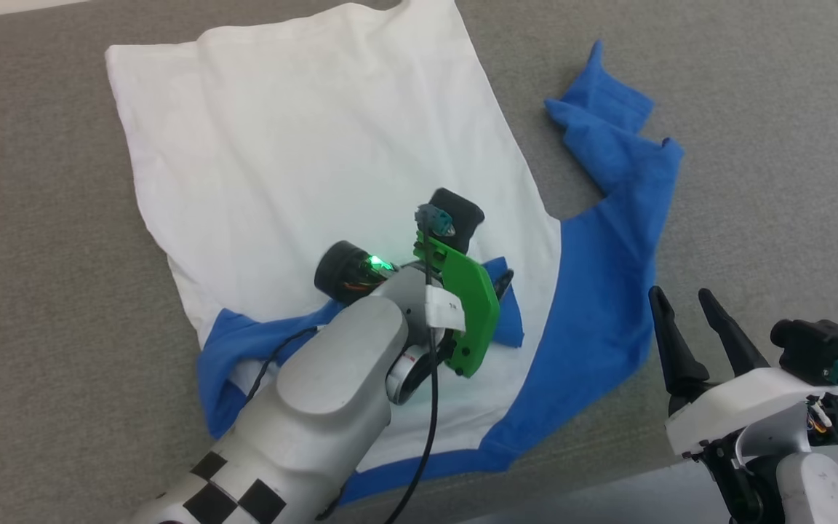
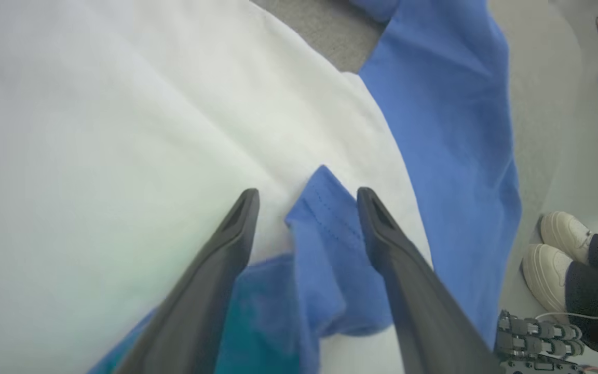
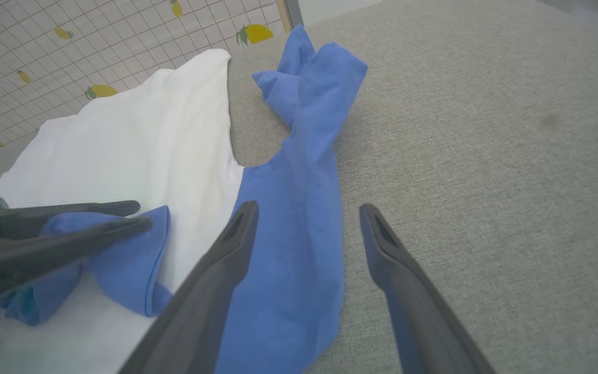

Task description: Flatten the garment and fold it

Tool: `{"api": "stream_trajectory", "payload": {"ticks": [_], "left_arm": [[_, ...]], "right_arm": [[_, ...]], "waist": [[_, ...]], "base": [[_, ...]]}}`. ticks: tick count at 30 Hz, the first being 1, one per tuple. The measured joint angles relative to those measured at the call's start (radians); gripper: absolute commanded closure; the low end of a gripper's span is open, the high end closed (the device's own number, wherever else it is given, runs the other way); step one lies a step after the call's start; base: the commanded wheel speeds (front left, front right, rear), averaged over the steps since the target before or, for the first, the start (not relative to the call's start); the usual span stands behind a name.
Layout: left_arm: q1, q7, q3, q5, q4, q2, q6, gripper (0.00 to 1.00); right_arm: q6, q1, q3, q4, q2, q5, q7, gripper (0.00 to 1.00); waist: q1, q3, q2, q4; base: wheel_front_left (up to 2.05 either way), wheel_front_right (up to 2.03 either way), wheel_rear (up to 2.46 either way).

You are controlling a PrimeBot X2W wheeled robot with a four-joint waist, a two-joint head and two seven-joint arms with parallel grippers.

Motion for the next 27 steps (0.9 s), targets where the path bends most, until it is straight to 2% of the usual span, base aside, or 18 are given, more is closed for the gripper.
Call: {"api": "stream_trajectory", "payload": {"ticks": [6,8,15,20,23,27], "left_arm": [[0.028,-0.165,0.076,-0.007,-0.111,0.02,0.05,0.0],[0.057,-0.237,0.113,-0.007,-0.169,0.053,0.076,0.0],[0.215,-0.487,0.279,-0.008,-0.347,0.233,0.153,0.0],[0.34,-0.562,0.407,-0.012,-0.435,0.314,0.194,0.0],[0.399,-0.565,0.497,-0.011,-0.491,0.322,0.202,0.0],[0.456,-0.567,0.622,0.031,-0.582,0.293,0.204,0.0]], "right_arm": [[0.0,0.0,-0.033,-0.022,0.001,-0.034,0.011,0.0],[0.0,-0.001,-0.047,-0.032,0.0,-0.05,0.012,0.0],[0.0,-0.084,-0.11,-0.049,0.0,-0.134,0.048,0.0],[0.0,-0.218,-0.154,-0.003,-0.013,-0.186,0.111,0.0],[0.0,-0.314,-0.179,0.064,-0.039,-0.197,0.163,0.0],[0.0,-0.444,-0.217,0.176,-0.072,-0.22,0.236,0.0]], "waist": [[0.0001,-0.032,0.0,0.045],[0.0001,-0.042,0.0,0.063],[0.0,-0.064,0.0,0.135],[0.0,-0.046,0.0,0.172],[0.0001,-0.023,0.0,0.185],[0.0001,0.012,0.0,0.206]], "base": [[0.0,0.0,0.0],[0.0,0.0,0.0],[0.0,0.0,0.0],[0.0,0.0,0.0],[0.0,0.0,0.0],[0.0,0.0,0.0]]}}
